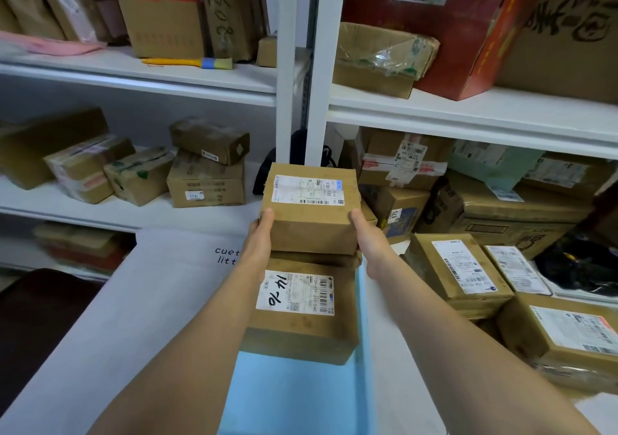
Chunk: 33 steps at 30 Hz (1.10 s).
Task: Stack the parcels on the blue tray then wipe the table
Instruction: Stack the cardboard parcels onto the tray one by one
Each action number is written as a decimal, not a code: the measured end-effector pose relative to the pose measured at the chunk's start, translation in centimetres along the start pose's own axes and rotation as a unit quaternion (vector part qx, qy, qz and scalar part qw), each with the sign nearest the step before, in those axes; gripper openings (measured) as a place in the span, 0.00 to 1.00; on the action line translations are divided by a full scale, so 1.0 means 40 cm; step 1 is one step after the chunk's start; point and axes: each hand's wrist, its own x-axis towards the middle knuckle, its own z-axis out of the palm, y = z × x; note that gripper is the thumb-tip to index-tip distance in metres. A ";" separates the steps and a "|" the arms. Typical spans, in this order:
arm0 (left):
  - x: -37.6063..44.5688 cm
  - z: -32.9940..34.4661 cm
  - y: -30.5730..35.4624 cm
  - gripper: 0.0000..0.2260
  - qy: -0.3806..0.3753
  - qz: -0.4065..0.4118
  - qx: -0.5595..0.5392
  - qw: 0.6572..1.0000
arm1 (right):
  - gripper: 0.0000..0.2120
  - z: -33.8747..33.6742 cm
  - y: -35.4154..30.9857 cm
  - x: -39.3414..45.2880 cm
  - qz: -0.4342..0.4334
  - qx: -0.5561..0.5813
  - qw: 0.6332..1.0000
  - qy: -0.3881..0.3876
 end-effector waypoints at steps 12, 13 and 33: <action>0.017 0.003 0.028 0.29 0.012 0.028 0.054 0.998 | 0.25 0.028 -0.001 0.008 -0.021 -0.042 0.998 0.035; 0.022 0.004 0.027 0.29 0.017 0.030 0.057 0.998 | 0.25 0.031 -0.002 0.009 -0.021 -0.044 0.998 0.039; -0.097 0.147 -0.026 0.11 0.235 0.155 0.067 0.957 | 0.24 -0.071 0.068 -0.017 0.001 0.009 0.995 0.094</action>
